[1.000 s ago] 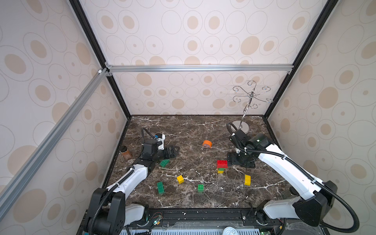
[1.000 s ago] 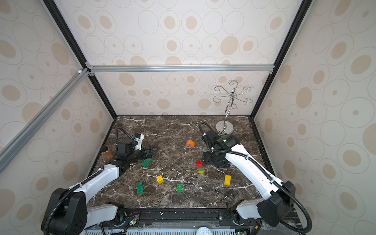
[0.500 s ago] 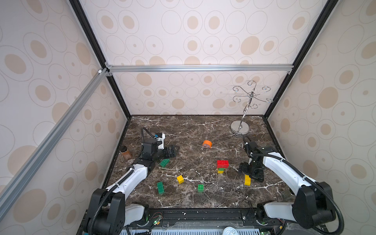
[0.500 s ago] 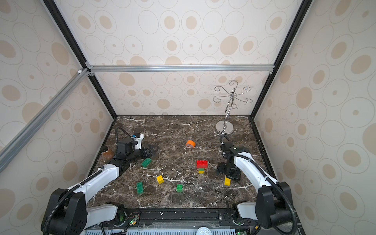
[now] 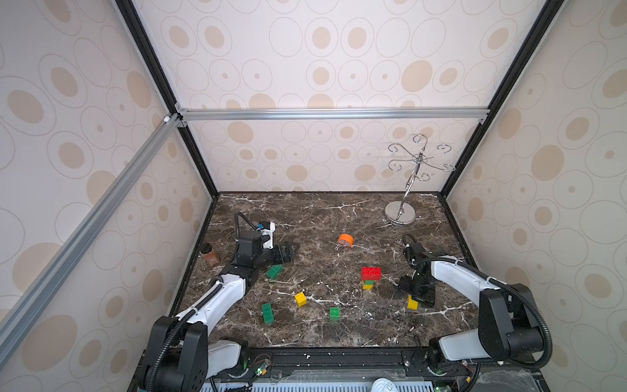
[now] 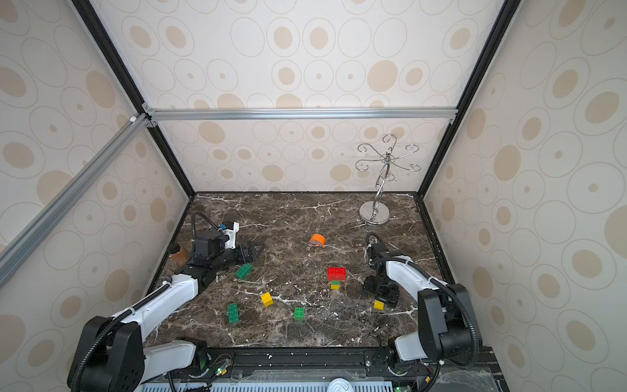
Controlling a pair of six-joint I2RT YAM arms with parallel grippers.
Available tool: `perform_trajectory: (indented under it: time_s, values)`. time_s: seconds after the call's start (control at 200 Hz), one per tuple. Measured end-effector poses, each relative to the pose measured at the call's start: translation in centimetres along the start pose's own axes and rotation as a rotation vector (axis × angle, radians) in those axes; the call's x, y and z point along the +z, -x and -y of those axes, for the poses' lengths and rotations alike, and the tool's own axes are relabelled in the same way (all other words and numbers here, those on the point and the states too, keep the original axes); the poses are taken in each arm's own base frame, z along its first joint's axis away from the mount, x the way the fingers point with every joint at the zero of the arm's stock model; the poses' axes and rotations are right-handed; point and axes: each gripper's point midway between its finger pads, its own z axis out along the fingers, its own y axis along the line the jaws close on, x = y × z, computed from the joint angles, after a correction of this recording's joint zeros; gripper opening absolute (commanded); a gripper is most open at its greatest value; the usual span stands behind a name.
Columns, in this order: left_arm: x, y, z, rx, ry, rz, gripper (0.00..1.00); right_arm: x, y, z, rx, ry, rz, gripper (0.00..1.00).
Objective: Assemble an ice cream with lego
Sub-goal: Pick up the lego brick from the center of the board.
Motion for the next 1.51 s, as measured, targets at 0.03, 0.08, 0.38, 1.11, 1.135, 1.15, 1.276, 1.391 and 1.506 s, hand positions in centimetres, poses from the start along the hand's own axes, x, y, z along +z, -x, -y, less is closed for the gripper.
perform_trajectory:
  time_s: [0.03, 0.08, 0.38, 1.11, 1.135, 1.15, 1.276, 1.391, 1.506]
  values:
    - [0.0, 0.0, 0.0, 0.0, 0.0, 0.0, 1.0, 0.1, 0.1, 0.0, -0.001, 0.001, 0.002, 0.74]
    - [0.0, 0.0, 0.0, 0.0, 0.0, 0.0, 1.0, 0.2, 0.4, -0.1, -0.009, 0.007, 0.009, 0.71]
    - [0.0, 0.0, 0.0, 0.0, 0.001, 0.0, 1.0, 0.5, 0.8, -1.0, -0.057, 0.046, 0.024, 0.63]
    - [0.0, -0.3, -0.2, -0.005, 0.008, -0.01, 1.0, -0.2, 0.6, -1.4, -0.122, 0.092, 0.05, 0.47]
    - [0.0, -0.3, -0.2, -0.005, 0.009, -0.011, 1.0, -0.1, 0.6, -1.3, -0.122, 0.09, 0.051, 0.47]
    - [0.0, -0.3, -0.2, -0.005, 0.01, -0.012, 1.0, -0.1, 0.6, -1.3, -0.122, 0.089, 0.05, 0.47]
    - [-0.1, -0.4, -0.3, -0.007, 0.016, -0.015, 1.0, -0.1, 0.6, -1.2, -0.123, 0.084, 0.051, 0.46]
    - [-0.1, -0.4, -0.3, -0.006, 0.018, -0.014, 1.0, -0.1, 0.5, -1.2, -0.124, 0.081, 0.049, 0.45]
    - [-0.2, -0.3, -0.3, -0.004, 0.02, -0.009, 1.0, 0.0, 0.5, -1.2, -0.127, 0.08, 0.048, 0.43]
